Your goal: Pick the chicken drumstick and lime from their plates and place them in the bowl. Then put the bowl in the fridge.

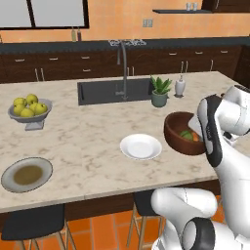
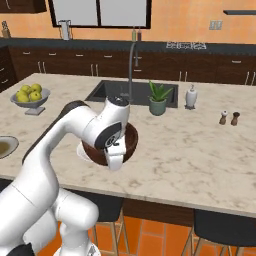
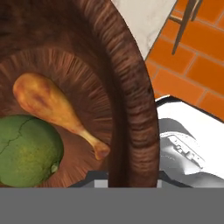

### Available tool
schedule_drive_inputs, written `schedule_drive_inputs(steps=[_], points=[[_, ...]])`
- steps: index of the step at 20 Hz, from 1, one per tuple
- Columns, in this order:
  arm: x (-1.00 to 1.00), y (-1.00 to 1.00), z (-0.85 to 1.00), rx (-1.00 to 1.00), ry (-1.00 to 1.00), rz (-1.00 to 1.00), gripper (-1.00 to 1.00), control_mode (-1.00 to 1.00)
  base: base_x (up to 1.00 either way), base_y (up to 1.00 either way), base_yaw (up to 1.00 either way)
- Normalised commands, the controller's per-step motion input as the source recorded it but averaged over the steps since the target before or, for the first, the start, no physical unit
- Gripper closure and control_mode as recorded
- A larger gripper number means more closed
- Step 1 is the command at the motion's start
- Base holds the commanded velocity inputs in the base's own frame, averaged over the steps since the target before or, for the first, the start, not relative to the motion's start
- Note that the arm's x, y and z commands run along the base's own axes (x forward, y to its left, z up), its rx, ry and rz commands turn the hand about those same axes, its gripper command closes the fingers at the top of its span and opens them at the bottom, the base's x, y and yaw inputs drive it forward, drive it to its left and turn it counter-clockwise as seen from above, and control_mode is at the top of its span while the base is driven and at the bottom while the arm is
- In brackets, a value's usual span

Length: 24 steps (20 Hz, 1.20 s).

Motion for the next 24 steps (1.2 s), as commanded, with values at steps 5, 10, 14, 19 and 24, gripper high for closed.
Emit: schedule_drive_inputs(steps=[5, 10, 14, 19, 24], points=[[-0.25, 0.29, 0.86, 0.01, 0.08, -0.07, 1.0, -1.0, 0.0, 0.0, 0.0], [-0.16, 0.58, 0.35, -0.15, -0.11, 0.0, 1.0, -1.0, 0.0, 0.0, 0.0], [-0.15, 0.39, 0.15, -0.17, -0.07, 0.0, 1.0, -1.0, 0.0, 0.0, 0.0], [-0.24, 0.04, 0.04, -0.04, -0.01, 0.0, 1.0, 1.0, -0.47, -0.18, -0.03], [0.0, 0.0, 0.0, 0.0, 0.0, 0.0, 1.0, 1.0, -0.28, -0.54, -0.65]])
